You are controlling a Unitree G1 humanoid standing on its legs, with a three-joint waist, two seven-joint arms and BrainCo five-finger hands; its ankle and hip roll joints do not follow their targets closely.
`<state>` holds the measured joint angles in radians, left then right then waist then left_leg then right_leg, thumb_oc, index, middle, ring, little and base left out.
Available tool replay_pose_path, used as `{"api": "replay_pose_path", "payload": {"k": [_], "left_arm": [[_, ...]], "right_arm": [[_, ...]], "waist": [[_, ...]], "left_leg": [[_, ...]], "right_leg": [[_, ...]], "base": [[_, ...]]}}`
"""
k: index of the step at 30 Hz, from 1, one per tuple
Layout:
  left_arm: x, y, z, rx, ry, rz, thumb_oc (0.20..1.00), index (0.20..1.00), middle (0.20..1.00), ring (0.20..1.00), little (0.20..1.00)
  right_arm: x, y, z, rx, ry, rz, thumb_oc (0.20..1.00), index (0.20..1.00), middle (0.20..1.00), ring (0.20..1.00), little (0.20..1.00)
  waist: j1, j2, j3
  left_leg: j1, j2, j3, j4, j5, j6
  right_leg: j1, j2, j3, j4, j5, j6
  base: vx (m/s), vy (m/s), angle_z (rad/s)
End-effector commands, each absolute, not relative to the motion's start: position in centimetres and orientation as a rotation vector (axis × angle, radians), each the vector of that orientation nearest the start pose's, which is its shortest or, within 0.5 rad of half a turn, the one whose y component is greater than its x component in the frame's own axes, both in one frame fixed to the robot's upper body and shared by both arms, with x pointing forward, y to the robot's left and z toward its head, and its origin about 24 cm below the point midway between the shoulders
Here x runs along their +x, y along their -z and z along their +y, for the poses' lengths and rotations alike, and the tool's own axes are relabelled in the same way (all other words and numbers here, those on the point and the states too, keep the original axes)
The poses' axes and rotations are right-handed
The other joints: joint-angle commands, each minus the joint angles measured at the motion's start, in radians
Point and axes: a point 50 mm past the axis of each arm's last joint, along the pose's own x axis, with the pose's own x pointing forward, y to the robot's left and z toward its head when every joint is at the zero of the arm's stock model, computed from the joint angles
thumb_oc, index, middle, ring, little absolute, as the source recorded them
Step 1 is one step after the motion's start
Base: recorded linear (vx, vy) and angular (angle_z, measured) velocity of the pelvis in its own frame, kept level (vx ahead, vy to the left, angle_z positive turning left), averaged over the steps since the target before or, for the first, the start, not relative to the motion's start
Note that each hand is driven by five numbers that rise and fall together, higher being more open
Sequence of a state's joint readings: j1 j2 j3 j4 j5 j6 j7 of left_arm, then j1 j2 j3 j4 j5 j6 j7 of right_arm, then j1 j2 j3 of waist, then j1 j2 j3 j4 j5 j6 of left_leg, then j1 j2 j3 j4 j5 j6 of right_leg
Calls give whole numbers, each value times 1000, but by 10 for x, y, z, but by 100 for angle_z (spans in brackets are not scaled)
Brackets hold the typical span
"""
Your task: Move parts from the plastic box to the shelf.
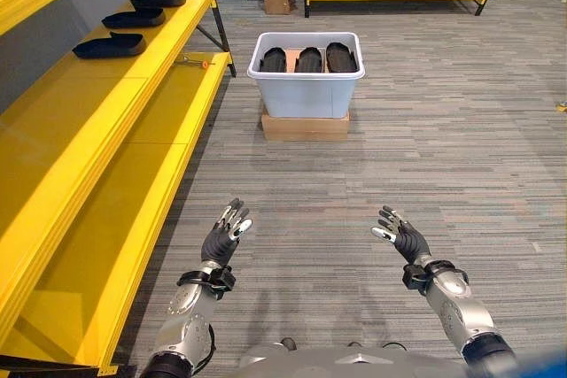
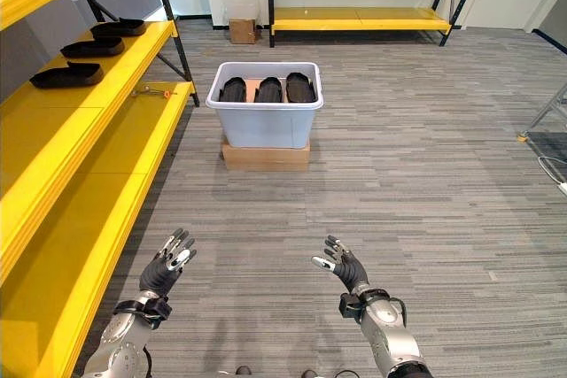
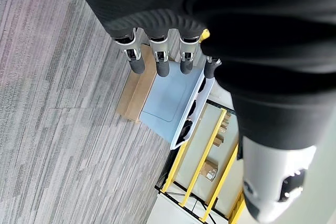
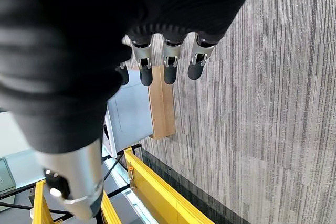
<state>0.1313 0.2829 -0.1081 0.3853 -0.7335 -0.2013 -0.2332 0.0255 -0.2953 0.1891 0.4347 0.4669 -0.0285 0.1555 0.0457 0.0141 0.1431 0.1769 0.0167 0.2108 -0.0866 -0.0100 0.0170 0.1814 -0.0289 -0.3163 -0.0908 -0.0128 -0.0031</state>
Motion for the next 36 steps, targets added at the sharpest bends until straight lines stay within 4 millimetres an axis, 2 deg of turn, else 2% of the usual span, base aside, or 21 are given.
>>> {"api": "replay_pose_path", "payload": {"k": [1,36], "left_arm": [[216,28,208,-397,84,179,1000,1000,1000,1000,1000],[211,36,209,-441,73,219,1000,1000,1000,1000,1000]], "right_arm": [[235,38,-184,144,-193,353,1000,1000,1000,1000,1000],[232,38,-185,143,-218,357,1000,1000,1000,1000,1000]], "waist": [[6,-31,-19],[0,-36,-12]], "left_leg": [[-20,80,31,17,26,-75],[-19,81,36,17,24,-73]], "right_leg": [[4,-116,-15,9,62,106],[1,-117,-12,13,59,109]], "base": [[0,0,0],[0,1,0]]}}
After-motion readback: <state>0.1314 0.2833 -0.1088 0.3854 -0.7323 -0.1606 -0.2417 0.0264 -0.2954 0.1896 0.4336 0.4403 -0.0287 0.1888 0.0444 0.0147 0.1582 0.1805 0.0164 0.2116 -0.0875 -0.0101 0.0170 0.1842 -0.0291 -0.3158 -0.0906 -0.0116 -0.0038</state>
